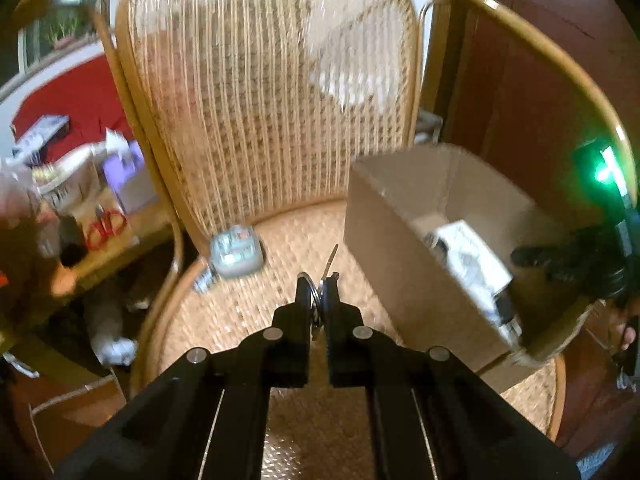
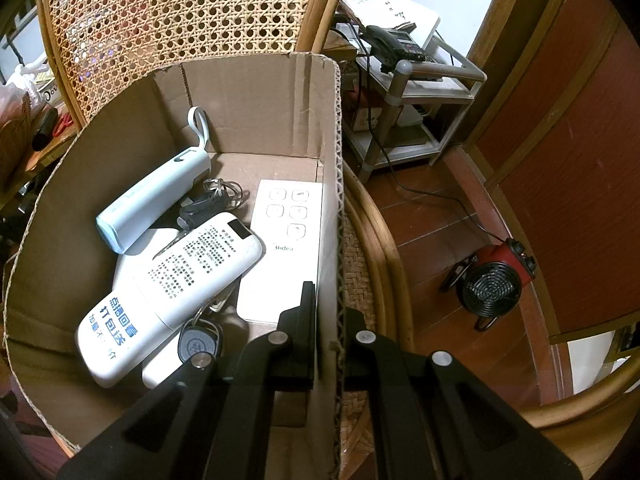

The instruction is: Organize rigid objects

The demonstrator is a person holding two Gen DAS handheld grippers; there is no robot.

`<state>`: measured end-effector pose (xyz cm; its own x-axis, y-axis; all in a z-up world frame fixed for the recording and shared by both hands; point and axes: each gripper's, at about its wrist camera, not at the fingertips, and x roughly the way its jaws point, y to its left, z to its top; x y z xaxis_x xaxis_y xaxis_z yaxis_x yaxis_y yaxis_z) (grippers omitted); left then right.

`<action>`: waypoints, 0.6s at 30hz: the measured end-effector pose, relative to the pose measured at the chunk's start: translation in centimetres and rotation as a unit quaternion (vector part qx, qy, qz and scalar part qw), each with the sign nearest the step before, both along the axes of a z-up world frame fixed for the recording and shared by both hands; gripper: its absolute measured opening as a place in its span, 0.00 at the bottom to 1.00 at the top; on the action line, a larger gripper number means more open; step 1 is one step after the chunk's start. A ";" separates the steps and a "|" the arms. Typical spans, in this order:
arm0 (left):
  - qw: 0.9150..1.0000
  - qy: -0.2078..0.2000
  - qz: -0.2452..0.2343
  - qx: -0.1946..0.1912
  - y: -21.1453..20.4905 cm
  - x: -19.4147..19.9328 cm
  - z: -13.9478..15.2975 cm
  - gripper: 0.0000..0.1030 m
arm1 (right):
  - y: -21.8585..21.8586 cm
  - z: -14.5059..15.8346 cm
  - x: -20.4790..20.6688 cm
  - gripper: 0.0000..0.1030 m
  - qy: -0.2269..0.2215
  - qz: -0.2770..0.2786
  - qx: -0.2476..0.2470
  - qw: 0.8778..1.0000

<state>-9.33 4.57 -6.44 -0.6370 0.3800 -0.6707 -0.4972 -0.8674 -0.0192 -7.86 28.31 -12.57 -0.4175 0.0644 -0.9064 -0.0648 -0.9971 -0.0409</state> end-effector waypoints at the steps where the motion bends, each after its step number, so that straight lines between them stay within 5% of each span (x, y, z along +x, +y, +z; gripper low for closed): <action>1: 1.000 0.011 -0.002 0.002 0.0 0.4 0.8 0.05 | 0.1 0.0 0.0 0.06 0.000 0.000 0.000 1.000; 9: 0.994 0.110 -0.005 0.026 2.4 4.3 7.3 0.05 | 0.0 0.0 0.0 0.06 0.000 0.000 0.000 1.000; 18: 0.996 0.078 -0.038 0.022 8.1 5.1 6.0 0.04 | 0.0 0.0 0.0 0.06 0.000 0.000 0.000 1.000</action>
<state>-4.22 12.68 -0.46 -0.7003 0.4580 -0.5475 -0.5619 -0.8267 0.0272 -7.89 28.29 -12.56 -0.4175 0.0637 -0.9064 -0.0639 -0.9971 -0.0406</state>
